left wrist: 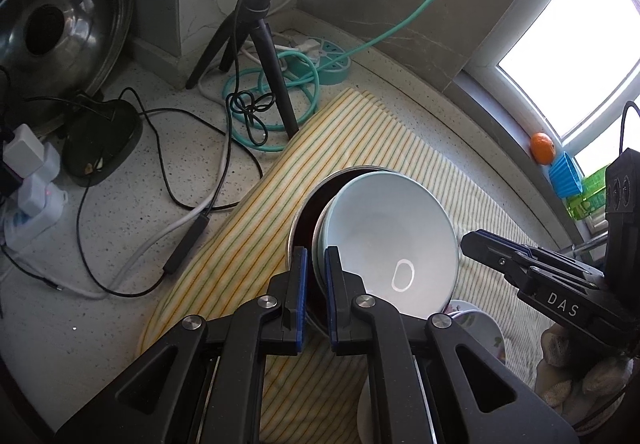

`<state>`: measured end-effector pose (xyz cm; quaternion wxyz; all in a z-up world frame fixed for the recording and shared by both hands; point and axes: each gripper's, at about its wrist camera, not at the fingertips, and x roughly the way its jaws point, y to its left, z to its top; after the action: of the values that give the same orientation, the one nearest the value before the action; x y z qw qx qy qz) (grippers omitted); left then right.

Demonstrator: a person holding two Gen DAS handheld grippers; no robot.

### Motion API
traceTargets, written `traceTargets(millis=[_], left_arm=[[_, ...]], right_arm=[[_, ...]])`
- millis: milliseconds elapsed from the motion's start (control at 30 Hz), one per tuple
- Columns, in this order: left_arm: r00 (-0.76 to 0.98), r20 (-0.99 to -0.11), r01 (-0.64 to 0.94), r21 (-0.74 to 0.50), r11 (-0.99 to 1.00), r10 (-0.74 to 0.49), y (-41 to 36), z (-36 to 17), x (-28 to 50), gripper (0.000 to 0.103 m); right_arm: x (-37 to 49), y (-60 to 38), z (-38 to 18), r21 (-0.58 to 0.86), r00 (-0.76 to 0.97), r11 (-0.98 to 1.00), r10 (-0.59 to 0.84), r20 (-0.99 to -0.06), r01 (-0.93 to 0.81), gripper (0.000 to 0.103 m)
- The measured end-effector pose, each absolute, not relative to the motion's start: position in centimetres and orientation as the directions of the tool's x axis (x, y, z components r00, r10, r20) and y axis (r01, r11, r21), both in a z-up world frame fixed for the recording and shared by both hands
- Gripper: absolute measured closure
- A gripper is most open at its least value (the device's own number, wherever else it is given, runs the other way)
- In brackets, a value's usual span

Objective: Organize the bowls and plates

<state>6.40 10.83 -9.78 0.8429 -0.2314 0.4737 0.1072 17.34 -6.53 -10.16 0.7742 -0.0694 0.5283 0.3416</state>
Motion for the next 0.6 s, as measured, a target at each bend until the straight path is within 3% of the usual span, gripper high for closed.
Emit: traceTargets(millis=[300, 433, 600], left_arm=[[0.535, -0.844, -0.404, -0.287, 0.868, -0.03, 11.7, -9.8, 5.2, 0.091], [0.53, -0.848, -0.419, -0.282, 0.863, -0.02, 12.4, -10.2, 4.6, 0.078], [0.518, -0.855, -0.436, -0.282, 0.855, -0.018, 12.9, -10.9, 4.0, 0.078]], right_arm=[[17.5, -8.9, -9.6, 0.273, 0.276, 0.793, 0.477, -0.835, -0.544, 0.091], [17.4, -9.6, -9.2, 0.265, 0.306, 0.8, 0.479, -0.823, -0.539, 0.091], [17.3, -9.8, -9.1, 0.231, 0.31, 0.794, 0.462, -0.831, -0.562, 0.091]])
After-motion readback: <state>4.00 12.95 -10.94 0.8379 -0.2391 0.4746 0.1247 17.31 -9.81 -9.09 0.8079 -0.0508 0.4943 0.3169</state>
